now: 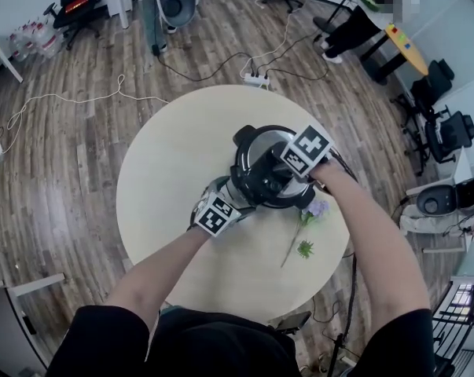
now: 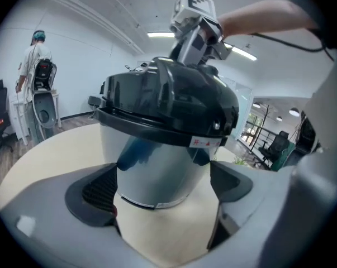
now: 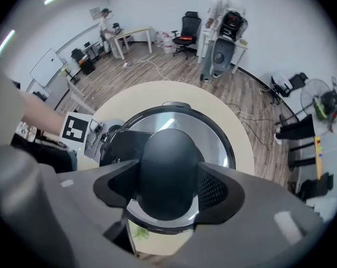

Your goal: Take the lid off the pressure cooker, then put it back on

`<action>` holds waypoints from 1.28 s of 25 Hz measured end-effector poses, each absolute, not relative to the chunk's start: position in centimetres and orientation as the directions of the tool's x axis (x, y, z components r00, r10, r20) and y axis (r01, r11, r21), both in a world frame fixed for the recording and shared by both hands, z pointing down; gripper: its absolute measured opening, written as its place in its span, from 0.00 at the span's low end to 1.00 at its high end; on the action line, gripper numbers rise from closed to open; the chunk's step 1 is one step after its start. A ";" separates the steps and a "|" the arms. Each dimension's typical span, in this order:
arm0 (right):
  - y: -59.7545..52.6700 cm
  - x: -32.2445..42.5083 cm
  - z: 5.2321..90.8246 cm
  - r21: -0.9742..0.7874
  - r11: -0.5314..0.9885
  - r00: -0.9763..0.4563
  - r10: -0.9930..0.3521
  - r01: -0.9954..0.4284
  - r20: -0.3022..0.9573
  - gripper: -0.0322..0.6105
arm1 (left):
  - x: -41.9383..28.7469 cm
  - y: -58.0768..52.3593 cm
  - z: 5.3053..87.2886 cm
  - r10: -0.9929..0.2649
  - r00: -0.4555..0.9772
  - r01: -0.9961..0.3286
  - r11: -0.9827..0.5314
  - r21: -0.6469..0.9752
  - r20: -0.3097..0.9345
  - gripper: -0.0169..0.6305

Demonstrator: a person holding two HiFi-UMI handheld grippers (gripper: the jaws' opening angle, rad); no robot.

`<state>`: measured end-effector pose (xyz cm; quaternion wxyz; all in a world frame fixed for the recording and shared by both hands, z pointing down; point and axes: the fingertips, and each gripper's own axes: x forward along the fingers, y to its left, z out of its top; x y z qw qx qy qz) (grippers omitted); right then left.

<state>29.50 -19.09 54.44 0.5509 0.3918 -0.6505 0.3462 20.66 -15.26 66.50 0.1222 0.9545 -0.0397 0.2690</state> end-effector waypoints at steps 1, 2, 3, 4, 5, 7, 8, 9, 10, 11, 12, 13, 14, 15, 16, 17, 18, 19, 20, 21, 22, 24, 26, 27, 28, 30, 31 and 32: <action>-18.7 29.8 54.3 -0.018 0.411 -0.085 -0.145 -0.911 0.986 0.53 | 20.3 -15.2 66.1 0.011 0.856 -0.137 -0.959 0.249 0.516 0.81; -18.2 30.3 54.2 -0.017 0.370 -0.080 -0.157 -0.929 0.984 0.53 | 19.9 -15.2 65.7 0.029 0.861 -0.132 -0.952 0.277 0.508 0.75; -17.6 30.8 53.9 -0.020 0.329 -0.079 -0.167 -0.944 0.983 0.53 | 19.3 -15.2 65.2 0.041 0.865 -0.127 -0.946 0.297 0.499 0.72; -16.9 31.2 53.5 -0.037 0.282 -0.091 -0.180 -0.959 0.979 0.54 | 18.7 -15.2 64.6 0.047 0.872 -0.125 -0.941 0.314 0.488 0.70; -16.0 31.5 53.1 -0.070 0.230 -0.117 -0.198 -0.971 0.973 0.53 | 18.1 -15.1 63.9 0.048 0.880 -0.128 -0.934 0.333 0.472 0.65; -14.0 31.4 52.0 -0.161 0.133 -0.192 -0.268 -0.978 0.944 0.50 | 16.8 -14.9 61.9 0.035 0.903 -0.139 -0.920 0.367 0.428 0.56; -13.0 31.2 51.3 -0.196 0.099 -0.218 -0.325 -0.976 0.921 0.47 | 16.2 -14.9 60.6 0.024 0.915 -0.140 -0.917 0.373 0.404 0.52; -12.1 31.1 50.4 -0.209 0.078 -0.222 -0.396 -0.975 0.891 0.43 | 15.8 -14.9 59.1 0.010 0.925 -0.140 -0.920 0.367 0.379 0.47; -11.4 31.2 49.3 -0.197 0.063 -0.203 -0.480 -0.978 0.853 0.37 | 15.5 -15.0 57.4 -0.013 0.936 -0.143 -0.927 0.347 0.352 0.42; -10.7 31.2 48.0 -0.165 0.048 -0.163 -0.568 -0.985 0.807 0.28 | 15.2 -15.4 55.4 -0.043 0.946 -0.150 -0.937 0.316 0.322 0.35; -10.1 31.3 46.8 -0.124 0.029 -0.113 -0.650 -0.992 0.751 0.21 | 15.0 -15.8 53.4 -0.076 0.954 -0.161 -0.947 0.279 0.290 0.28; -9.5 31.3 45.6 -0.081 0.004 -0.059 -0.722 -0.997 0.689 0.16 | 14.8 -16.3 51.3 -0.111 0.961 -0.174 -0.955 0.241 0.255 0.24; -8.8 31.1 44.4 -0.045 -0.025 -0.008 -0.781 -0.999 0.624 0.13 | 14.5 -16.8 49.2 -0.144 0.965 -0.190 -0.961 0.202 0.218 0.20; -8.1 30.8 43.2 -0.020 -0.056 0.035 -0.829 -0.998 0.558 0.10 | 14.3 -17.1 47.1 -0.177 0.967 -0.207 -0.964 0.165 0.182 0.17; -7.4 30.4 42.1 -0.010 -0.085 0.069 -0.866 -0.996 0.495 0.10 | 14.1 -17.3 45.1 -0.205 0.968 -0.224 -0.966 0.130 0.147 0.12; -6.6 29.8 41.1 -0.013 -0.112 0.095 -0.894 -0.994 0.438 0.09 | 13.9 -17.3 43.2 -0.227 0.967 -0.239 -0.966 0.099 0.116 0.08; -5.8 29.1 40.4 -0.021 -0.135 0.116 -0.914 -0.991 0.389 0.09 | 13.7 -17.1 41.5 -0.242 0.966 -0.249 -0.966 0.075 0.089 0.07; -5.0 28.4 39.7 -0.025 -0.154 0.135 -0.927 -0.988 0.349 0.08 | 13.5 -16.8 40.1 -0.252 0.966 -0.255 -0.965 0.061 0.064 0.03; -4.3 27.8 39.1 -0.021 -0.170 0.155 -0.937 -0.985 0.314 0.07 | 13.3 -16.5 38.8 -0.260 0.965 -0.262 -0.964 0.056 0.041 0.03; -3.7 27.2 38.4 -0.009 -0.188 0.178 -0.944 -0.982 0.278 0.06 | 13.1 -16.2 37.7 -0.268 0.963 -0.269 -0.962 0.051 0.019 0.03; -3.2 26.9 37.7 0.005 -0.207 0.202 -0.950 -0.978 0.237 0.06 | 12.9 -15.8 36.6 -0.277 0.961 -0.277 -0.960 0.040 -0.001 0.03; -2.3 26.4 36.2 0.016 -0.244 0.243 -0.958 -0.970 0.149 0.06 | 12.7 -15.0 34.7 -0.292 0.956 -0.292 -0.956 -0.002 -0.034 0.03; -1.7 26.4 35.1 0.002 -0.272 0.271 -0.959 -0.962 0.081 0.06 | 12.6 -14.1 33.3 -0.304 0.951 -0.306 -0.951 -0.042 -0.060 0.03; -1.4 26.5 34.7 -0.006 -0.288 0.287 -0.956 -0.958 0.056 0.06 | 12.6 -13.8 32.7 -0.310 0.948 -0.314 -0.948 -0.057 -0.071 0.03; -1.1 26.8 34.4 -0.012 -0.303 0.303 -0.952 -0.953 0.033 0.06 | 12.7 -13.6 32.1 -0.315 0.945 -0.321 -0.945 -0.068 -0.081 0.03; -0.7 27.4 33.6 -0.025 -0.323 0.323 -0.946 -0.946 -0.003 0.06 | 13.0 -13.4 31.0 -0.325 0.941 -0.333 -0.940 -0.075 -0.097 0.03; -0.6 27.7 33.3 -0.031 -0.326 0.326 -0.945 -0.945 -0.015 0.06 | 13.2 -13.4 30.6 -0.326 0.940 -0.333 -0.940 -0.072 -0.101 0.03; -0.6 27.9 33.0 -0.032 -0.327 0.327 -0.945 -0.945 -0.023 0.06 | 13.4 -13.4 30.4 -0.323 0.941 -0.330 -0.942 -0.067 -0.101 0.03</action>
